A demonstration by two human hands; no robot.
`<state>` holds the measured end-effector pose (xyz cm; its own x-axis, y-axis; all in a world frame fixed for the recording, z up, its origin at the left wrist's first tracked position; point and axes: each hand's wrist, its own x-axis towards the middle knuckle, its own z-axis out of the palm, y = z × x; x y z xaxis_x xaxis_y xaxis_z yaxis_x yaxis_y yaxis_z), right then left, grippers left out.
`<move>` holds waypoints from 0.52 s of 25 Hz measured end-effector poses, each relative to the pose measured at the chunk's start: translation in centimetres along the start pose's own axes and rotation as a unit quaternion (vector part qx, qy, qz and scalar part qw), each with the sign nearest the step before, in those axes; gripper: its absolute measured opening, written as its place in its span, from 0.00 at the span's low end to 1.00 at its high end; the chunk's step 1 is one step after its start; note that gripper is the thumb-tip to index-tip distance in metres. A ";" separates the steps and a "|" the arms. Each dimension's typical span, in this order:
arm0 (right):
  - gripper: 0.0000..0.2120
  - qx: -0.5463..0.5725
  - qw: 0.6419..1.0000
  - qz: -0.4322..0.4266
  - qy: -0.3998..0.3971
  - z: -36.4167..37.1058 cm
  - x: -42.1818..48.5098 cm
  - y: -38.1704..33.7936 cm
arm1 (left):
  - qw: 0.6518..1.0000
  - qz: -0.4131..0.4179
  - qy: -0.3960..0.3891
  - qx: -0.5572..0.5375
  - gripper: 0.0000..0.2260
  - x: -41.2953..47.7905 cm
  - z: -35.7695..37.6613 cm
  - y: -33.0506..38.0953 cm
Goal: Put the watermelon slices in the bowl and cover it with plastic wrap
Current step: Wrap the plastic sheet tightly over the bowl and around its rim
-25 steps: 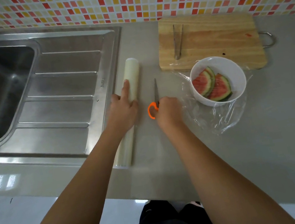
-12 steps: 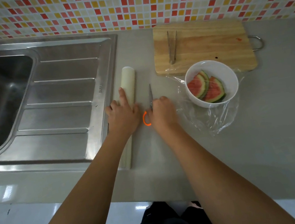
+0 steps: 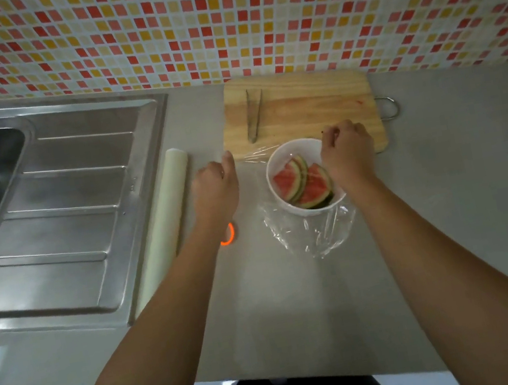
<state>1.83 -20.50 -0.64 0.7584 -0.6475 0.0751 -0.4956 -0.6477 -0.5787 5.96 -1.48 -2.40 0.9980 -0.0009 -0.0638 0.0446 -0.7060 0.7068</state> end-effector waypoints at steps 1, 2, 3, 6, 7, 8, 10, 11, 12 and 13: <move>0.20 -0.021 0.998 0.035 -0.037 -0.3 0.8 1.2 | 0.999 -0.039 -0.029 -0.014 0.26 0.2 0.8 0.6; 0.23 -0.037 0.994 0.062 -0.079 -0.5 1.4 2.2 | 0.996 -0.072 -0.043 -0.023 0.28 0.5 1.6 1.2; 0.26 -0.048 0.988 0.080 -0.119 -0.6 1.9 3.0 | 0.993 -0.101 -0.050 -0.025 0.30 0.8 2.5 1.6; 0.33 -0.051 0.971 0.106 -0.208 -0.5 2.8 4.9 | 0.984 -0.158 -0.065 -0.051 0.33 1.5 4.7 2.1; 0.35 -0.046 0.966 0.111 -0.228 -0.4 3.1 5.4 | 0.981 -0.165 -0.058 -0.080 0.31 1.7 5.2 2.2; 0.36 -0.035 0.961 0.121 -0.247 -0.2 3.6 5.7 | 0.978 -0.168 -0.044 -0.113 0.29 1.9 5.6 2.4; 0.39 0.016 0.946 0.161 -0.279 0.3 4.5 6.4 | 0.969 -0.173 -0.027 -0.174 0.24 2.5 6.1 2.7; 0.39 0.045 0.940 0.182 -0.285 0.5 4.9 6.7 | 0.961 -0.182 -0.029 -0.205 0.21 2.8 6.2 2.9; 0.39 0.070 0.934 0.199 -0.288 0.7 5.2 6.9 | 0.954 -0.191 -0.036 -0.230 0.19 2.9 6.3 3.2; 0.38 0.095 0.929 0.213 -0.288 0.9 5.4 7.0 | 0.949 -0.196 -0.042 -0.244 0.16 3.1 6.4 3.3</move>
<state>2.82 -28.21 -5.02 0.6382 -0.4720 -0.6082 -0.7606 -0.2646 -0.5928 8.87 -8.40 -4.76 0.8940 0.1242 -0.4304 0.4480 -0.2515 0.8579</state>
